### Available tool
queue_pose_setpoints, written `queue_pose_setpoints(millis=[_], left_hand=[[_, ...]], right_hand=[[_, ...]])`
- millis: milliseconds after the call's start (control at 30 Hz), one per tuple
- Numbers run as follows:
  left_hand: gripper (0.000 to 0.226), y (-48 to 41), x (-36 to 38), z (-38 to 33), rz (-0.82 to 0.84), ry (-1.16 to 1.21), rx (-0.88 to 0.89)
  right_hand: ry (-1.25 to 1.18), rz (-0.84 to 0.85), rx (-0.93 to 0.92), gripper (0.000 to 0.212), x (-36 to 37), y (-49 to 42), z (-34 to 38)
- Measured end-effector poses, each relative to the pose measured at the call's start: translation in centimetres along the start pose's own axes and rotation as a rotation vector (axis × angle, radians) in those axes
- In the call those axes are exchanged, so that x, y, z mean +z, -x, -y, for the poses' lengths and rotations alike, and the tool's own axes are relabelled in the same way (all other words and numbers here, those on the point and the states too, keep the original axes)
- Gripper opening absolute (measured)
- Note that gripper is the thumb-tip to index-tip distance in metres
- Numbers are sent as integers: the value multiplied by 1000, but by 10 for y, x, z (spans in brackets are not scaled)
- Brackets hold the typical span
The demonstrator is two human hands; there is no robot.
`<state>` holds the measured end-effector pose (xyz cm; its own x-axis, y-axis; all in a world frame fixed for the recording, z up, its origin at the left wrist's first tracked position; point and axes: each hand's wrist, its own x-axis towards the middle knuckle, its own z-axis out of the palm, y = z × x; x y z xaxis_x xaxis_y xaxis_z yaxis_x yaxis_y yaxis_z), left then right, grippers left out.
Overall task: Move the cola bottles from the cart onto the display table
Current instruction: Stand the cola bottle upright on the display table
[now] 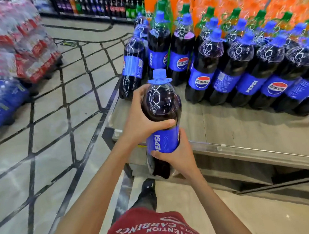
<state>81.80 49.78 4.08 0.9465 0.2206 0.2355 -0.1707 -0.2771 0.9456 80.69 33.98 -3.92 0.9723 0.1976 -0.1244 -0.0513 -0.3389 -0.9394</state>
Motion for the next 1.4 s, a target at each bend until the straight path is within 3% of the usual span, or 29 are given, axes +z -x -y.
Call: queue_pose_setpoints(millis=[267,500,1167,1400], left_hand=[[108,-119,-8,23,159,-17,-27],[105,-189,-4,53,300,-25,-22],[111,-308,29,78,471,-68,56],[118,-325,33,90,509,-104,94]], right_hand=[[16,-123,-4,74,10,-104,24],[-21,-217,40,83,20,-166,15],[64,-353,20,95,0,-289,10],[109,-375,8,112,-7,-311,3]])
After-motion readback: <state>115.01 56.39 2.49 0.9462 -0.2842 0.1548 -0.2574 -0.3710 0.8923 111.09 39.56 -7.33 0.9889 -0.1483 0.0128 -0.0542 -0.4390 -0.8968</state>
